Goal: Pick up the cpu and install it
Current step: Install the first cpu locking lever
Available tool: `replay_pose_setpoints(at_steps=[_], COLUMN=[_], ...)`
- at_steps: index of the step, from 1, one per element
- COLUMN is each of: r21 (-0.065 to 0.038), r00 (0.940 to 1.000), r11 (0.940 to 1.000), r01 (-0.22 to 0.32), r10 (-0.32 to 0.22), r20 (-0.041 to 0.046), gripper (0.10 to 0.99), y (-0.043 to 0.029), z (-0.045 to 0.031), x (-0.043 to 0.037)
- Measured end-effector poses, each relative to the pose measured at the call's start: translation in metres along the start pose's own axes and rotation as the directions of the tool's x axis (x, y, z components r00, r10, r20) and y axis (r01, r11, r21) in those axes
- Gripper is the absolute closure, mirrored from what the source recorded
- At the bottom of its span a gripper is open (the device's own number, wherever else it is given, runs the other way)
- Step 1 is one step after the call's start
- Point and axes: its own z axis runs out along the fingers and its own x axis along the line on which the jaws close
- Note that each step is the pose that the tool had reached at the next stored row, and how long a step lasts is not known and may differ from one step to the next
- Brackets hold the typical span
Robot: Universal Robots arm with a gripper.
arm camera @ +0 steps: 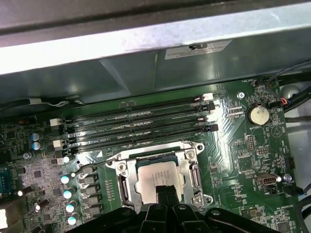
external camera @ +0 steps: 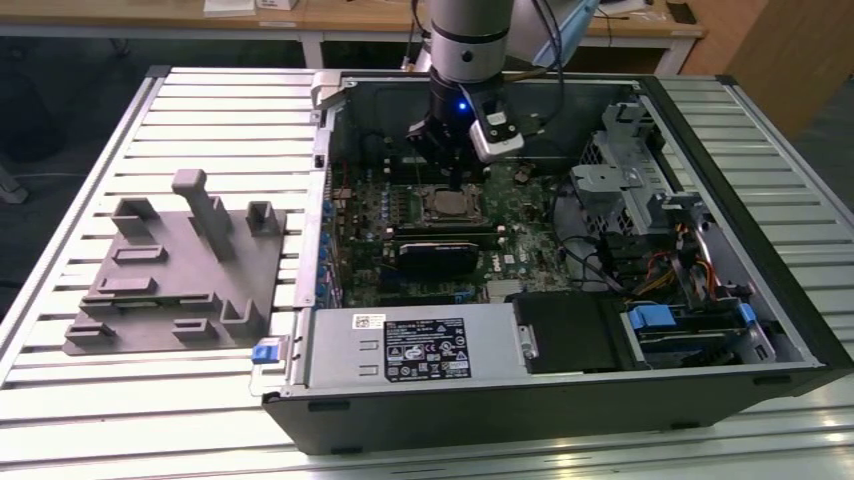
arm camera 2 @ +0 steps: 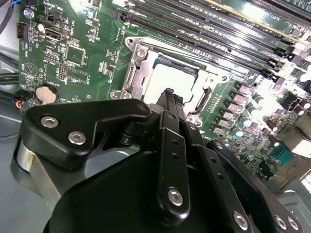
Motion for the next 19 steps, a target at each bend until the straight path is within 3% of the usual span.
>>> replay_pose_setpoints(at_steps=[9,19], r21=[0.000,0.000], r00=[1.0000,1.0000], r11=[1.0000,1.0000], r01=[0.000,0.000], r10=[0.000,0.000], r20=[0.0000,0.0001], gripper=[0.980,0.980], y=[-0.0026,-0.0074], z=[-0.0005,-0.0015], x=[0.0136,0.0396])
